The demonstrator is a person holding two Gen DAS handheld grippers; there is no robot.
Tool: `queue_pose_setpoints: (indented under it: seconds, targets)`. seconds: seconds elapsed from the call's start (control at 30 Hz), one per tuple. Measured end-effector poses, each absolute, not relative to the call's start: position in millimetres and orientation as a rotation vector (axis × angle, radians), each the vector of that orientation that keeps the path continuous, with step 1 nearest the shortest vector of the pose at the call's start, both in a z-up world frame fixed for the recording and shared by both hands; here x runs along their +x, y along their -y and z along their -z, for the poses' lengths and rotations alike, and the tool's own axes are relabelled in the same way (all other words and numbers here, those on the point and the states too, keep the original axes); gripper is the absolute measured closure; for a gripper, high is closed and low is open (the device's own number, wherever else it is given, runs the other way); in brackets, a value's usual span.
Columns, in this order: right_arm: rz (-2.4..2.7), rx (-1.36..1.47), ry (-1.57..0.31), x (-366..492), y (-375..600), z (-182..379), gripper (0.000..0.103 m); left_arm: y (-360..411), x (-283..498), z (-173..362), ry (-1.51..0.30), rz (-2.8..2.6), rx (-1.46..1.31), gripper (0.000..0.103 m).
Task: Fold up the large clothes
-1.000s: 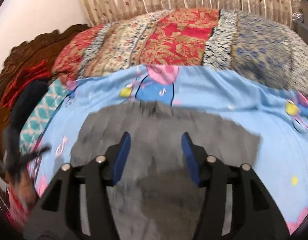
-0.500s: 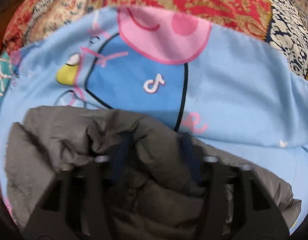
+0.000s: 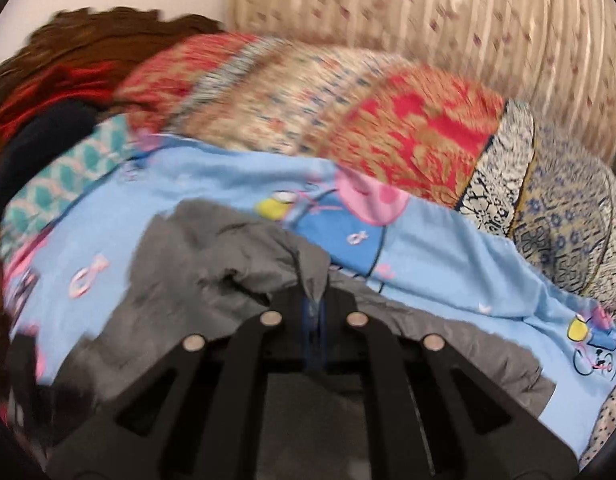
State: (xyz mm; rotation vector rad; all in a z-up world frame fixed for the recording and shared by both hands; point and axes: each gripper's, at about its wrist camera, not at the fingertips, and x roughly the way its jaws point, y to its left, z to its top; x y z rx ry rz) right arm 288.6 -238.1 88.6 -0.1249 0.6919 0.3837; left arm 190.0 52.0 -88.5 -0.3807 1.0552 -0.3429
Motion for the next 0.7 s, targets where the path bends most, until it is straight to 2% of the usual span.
queue_pose_setpoints:
  seconds: [0.17, 0.43, 0.6, 0.7]
  targets:
    - [-0.455, -0.157, -0.67, 187, 237, -81, 0.1, -92, 172, 60, -1.01, 0.293, -0.43, 0.074]
    - [-0.434, -0.159, -0.83, 71, 229, 0, 0.1, -163, 110, -26, -0.797, 0.238, -0.501, 0.074]
    - [-0.374, -0.086, -0.873, 39, 235, 42, 0.1, -137, 92, -72, -0.698, 0.316, -0.391, 0.074]
    - [-0.34, -0.032, -0.853, 30, 235, 54, 0.099, -99, 106, -61, -0.738, 0.39, -0.313, 0.074]
